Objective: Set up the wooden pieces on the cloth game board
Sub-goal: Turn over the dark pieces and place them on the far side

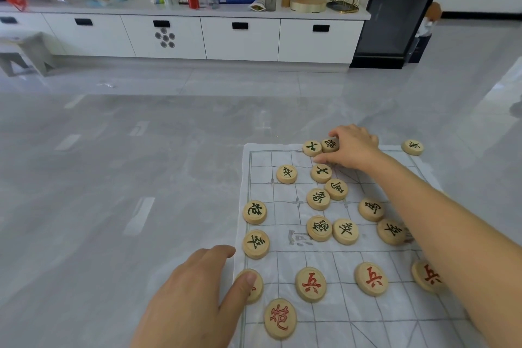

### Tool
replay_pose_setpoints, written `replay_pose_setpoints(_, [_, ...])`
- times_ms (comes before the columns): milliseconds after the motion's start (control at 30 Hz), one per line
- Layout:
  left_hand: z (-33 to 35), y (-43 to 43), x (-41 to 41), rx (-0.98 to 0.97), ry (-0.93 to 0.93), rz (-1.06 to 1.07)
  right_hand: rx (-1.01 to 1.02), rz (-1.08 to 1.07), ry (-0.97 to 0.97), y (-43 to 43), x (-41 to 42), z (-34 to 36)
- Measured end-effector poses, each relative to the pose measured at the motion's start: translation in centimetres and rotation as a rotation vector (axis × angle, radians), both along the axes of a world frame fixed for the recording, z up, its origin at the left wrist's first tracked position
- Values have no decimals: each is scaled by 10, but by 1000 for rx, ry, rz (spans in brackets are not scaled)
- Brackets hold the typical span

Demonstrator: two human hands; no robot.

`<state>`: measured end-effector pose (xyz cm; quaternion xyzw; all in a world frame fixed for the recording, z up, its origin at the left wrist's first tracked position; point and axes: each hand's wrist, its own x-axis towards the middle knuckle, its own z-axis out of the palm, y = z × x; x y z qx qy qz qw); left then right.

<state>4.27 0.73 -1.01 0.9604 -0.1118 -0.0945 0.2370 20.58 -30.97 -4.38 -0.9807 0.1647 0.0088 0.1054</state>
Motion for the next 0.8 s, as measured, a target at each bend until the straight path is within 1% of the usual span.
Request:
replay_pose_setpoints(67, [0,0,0,1,0,-2,-15,4,13,0,1,-3])
replay_pose_setpoints(167, [0,0,0,-5,-3,-2,18,35,-57,-5,1,0])
replay_pose_setpoints(267, [-1,1,1,-9,-8,-1,144,26,-120,-17,-2,12])
replay_pose_setpoints(333, [-2,1,0,-12,-5,-1,242,58,-106,-25,-3,15])
replay_pose_setpoints(400, [-2,0,0,-8,1,-4,277,85,-92,-28,-6,14])
replay_pose_setpoints(433, [-2,0,0,-4,3,-5,259,97,-78,-26,-8,13])
replay_pose_setpoints(567, [-2,-1,2,10,8,-3,81,163,-23,-12,-7,9])
replay_pose_setpoints(733, [-2,-1,3,20,12,-7,52,207,71,-7,-4,12])
replay_pose_setpoints(800, [-2,-1,3,27,11,-11,50,197,53,-9,-5,12])
